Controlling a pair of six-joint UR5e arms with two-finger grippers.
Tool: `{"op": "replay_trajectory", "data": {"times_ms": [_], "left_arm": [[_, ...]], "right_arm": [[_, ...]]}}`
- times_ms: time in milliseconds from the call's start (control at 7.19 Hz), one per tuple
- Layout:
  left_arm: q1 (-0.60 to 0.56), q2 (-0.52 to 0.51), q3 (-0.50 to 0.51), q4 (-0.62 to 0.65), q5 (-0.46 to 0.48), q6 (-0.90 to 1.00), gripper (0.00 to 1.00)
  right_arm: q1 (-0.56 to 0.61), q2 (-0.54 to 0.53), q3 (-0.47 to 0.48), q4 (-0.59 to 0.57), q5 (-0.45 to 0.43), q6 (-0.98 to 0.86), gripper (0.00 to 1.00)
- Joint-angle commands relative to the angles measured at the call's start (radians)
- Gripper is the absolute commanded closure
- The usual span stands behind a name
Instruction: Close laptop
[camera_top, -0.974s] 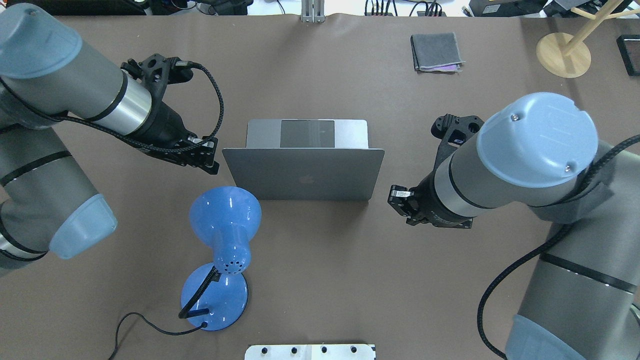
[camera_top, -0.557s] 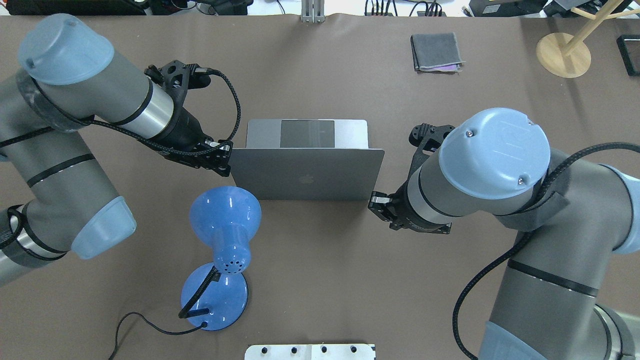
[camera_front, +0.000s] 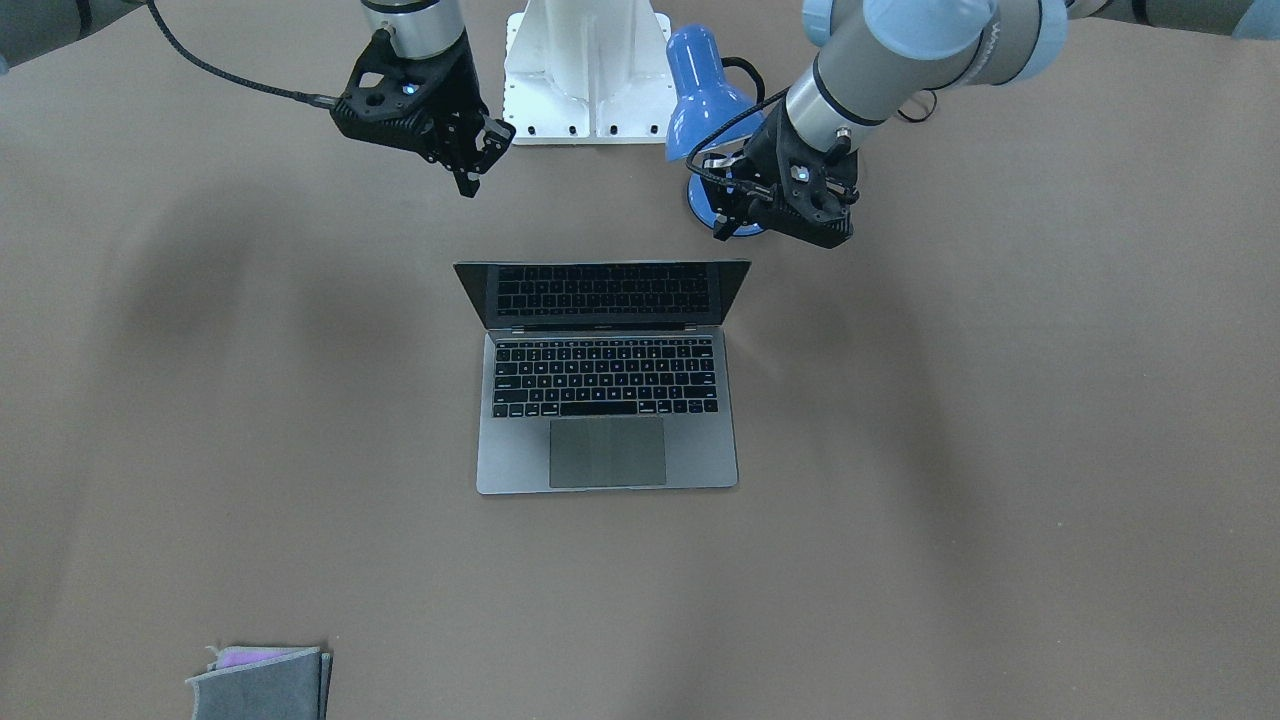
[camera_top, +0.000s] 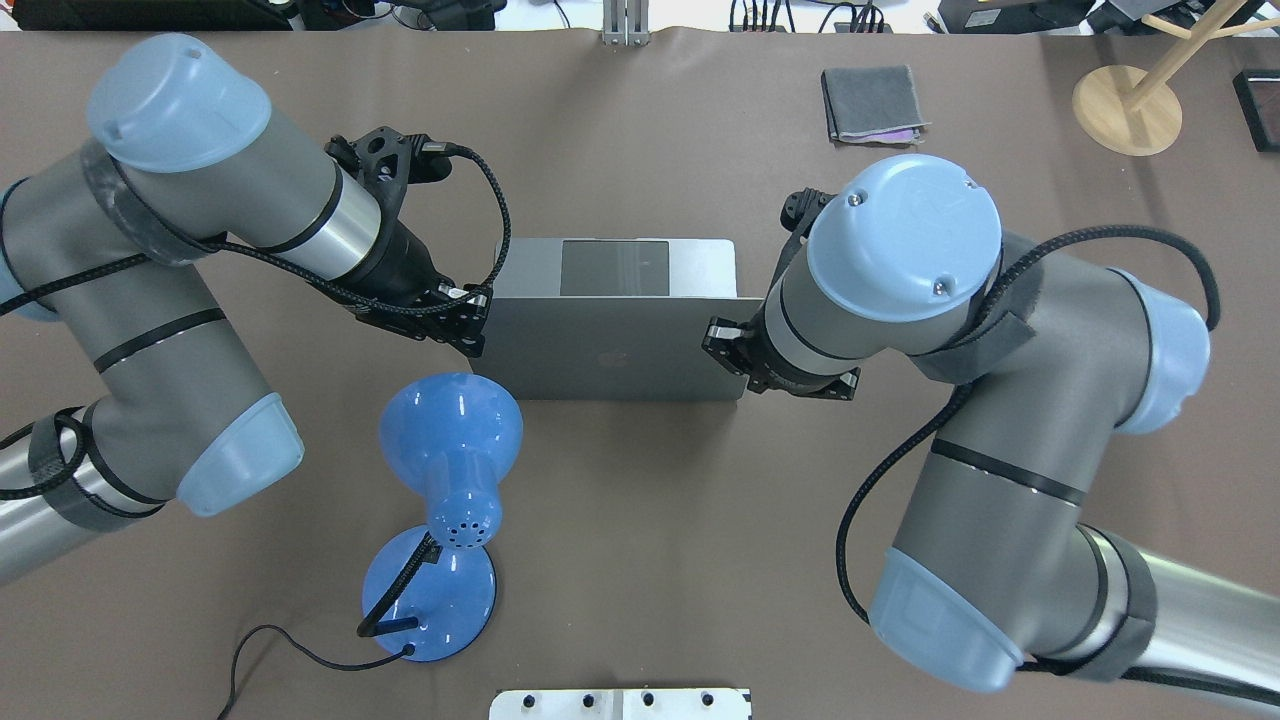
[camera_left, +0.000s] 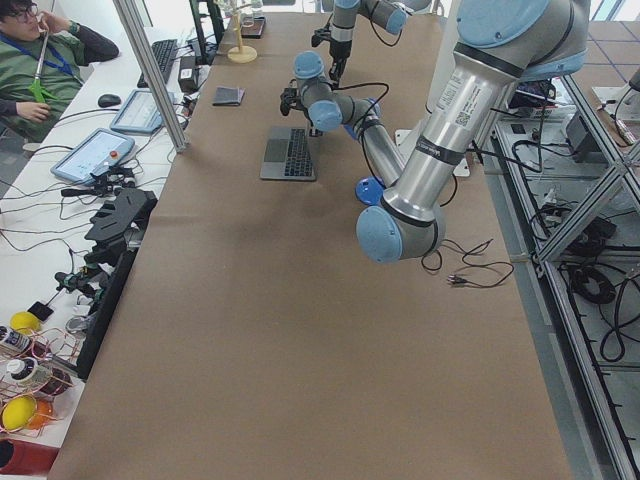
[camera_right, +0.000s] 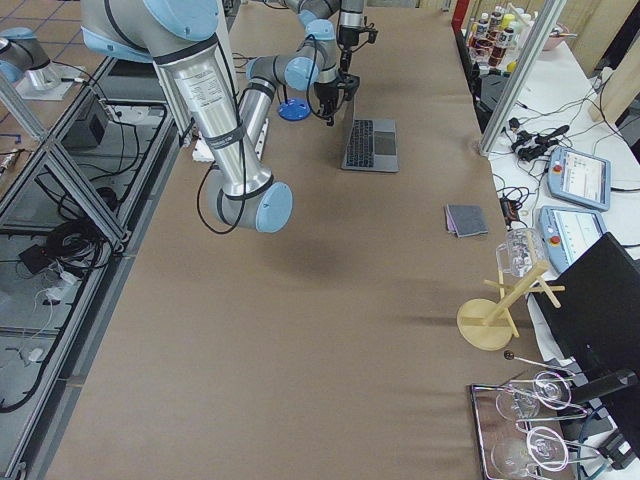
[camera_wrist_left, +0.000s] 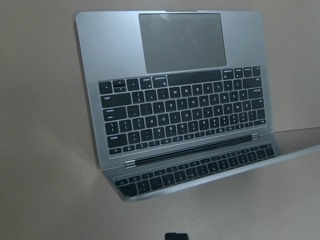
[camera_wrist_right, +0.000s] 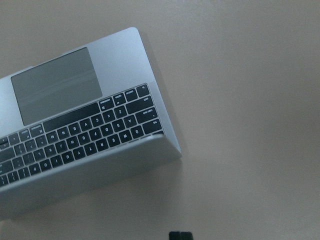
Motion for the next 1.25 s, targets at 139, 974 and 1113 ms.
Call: {"op": "replay_trajectory", "data": {"times_ms": [139,974,1113], "left_arm": [[0.001,-0.018,0.022,0.000,0.001,0.006,1.00],[-0.015,-0.096,0.151,-0.008,0.039,0.064,1.00],[-0.022,-0.134,0.193,-0.009,0.039,0.064,1.00]], "right_arm": [[0.049,0.078,-0.113,0.033,0.004,-0.005,1.00],[0.087,0.122,-0.216,0.081,0.006,-0.028,1.00],[0.094,0.122,-0.251,0.128,0.010,-0.028,1.00]]}}
